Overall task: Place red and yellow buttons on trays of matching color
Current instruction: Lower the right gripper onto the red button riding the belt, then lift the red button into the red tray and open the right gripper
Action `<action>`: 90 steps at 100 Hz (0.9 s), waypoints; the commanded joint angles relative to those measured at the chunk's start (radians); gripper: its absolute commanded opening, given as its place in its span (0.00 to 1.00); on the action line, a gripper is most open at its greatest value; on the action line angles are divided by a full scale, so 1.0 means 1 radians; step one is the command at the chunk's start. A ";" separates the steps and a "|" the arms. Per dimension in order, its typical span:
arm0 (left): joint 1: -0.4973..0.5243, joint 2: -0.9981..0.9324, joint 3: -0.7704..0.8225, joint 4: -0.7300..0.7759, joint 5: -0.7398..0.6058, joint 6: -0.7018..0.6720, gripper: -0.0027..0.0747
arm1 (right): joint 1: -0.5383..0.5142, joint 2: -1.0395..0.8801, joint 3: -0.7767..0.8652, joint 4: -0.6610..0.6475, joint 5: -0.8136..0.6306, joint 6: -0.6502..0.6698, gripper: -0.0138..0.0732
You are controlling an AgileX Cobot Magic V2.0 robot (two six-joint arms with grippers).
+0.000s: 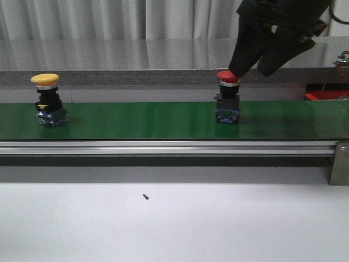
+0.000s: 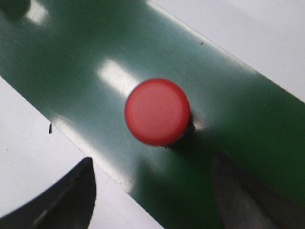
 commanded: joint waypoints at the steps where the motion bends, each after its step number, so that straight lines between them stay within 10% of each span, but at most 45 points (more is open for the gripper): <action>1: -0.006 -0.020 -0.028 -0.030 -0.052 -0.001 0.01 | 0.000 -0.013 -0.057 -0.001 -0.034 0.001 0.75; 31: -0.006 -0.020 -0.028 -0.030 -0.052 -0.001 0.01 | 0.000 0.064 -0.100 -0.044 -0.073 0.002 0.74; 58: -0.006 -0.020 -0.028 -0.030 -0.052 -0.001 0.01 | -0.005 0.061 -0.108 -0.045 -0.044 0.002 0.37; 90: -0.006 -0.020 -0.028 -0.030 -0.054 -0.001 0.01 | -0.192 0.060 -0.309 -0.045 0.133 0.044 0.37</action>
